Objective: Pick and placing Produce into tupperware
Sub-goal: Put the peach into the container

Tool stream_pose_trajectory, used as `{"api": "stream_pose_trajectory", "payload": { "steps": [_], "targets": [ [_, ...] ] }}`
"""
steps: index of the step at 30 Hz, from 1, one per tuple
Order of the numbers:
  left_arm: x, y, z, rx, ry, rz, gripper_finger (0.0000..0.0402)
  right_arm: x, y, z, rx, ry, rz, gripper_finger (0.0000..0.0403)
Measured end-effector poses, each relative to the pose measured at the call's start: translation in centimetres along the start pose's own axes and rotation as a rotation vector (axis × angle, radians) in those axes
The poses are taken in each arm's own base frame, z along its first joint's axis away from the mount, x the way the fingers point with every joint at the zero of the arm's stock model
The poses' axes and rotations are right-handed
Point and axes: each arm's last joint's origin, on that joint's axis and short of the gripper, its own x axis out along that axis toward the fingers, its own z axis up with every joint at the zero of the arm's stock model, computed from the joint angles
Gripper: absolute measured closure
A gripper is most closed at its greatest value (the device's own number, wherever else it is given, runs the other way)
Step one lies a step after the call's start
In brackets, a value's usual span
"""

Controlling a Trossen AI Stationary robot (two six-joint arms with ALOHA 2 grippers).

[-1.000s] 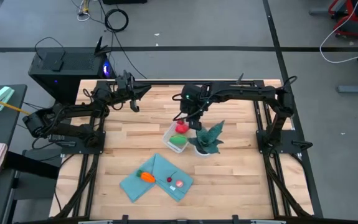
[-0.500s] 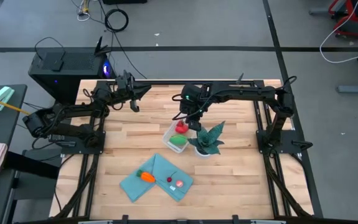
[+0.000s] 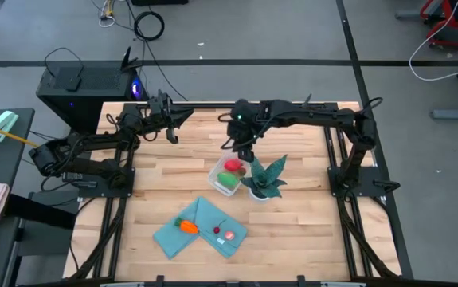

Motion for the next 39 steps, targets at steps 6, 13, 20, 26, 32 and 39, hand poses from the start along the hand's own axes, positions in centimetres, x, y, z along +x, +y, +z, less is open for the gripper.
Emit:
{"api": "stream_pose_trajectory", "payload": {
  "steps": [6,13,20,26,32,39],
  "targets": [
    [0.0,0.0,0.0,0.000,0.000,0.000,0.0361,-3.8,1.6,3.1,-0.056,-0.124,0.014,0.0291],
    [0.0,0.0,0.0,0.000,0.002,0.000,0.0369,-5.0,10.8,4.4,-0.199,-0.155,0.162,0.0290],
    [0.0,0.0,-0.1,-0.001,0.006,0.001,0.0361,-2.7,20.6,1.3,-0.275,-0.104,0.117,0.0290],
    [0.0,0.0,-0.1,-0.028,0.007,0.001,0.0360,1.3,24.8,-2.8,-0.252,-0.091,0.078,0.0290],
    [0.0,0.0,-0.1,-0.043,0.016,-0.006,0.0360,4.8,25.5,-7.3,-0.273,0.003,0.006,0.0290],
    [0.0,0.0,-0.1,-0.010,0.009,-0.006,0.0357,7.0,25.6,-10.5,-0.313,0.062,0.006,0.0290]
  ]
}}
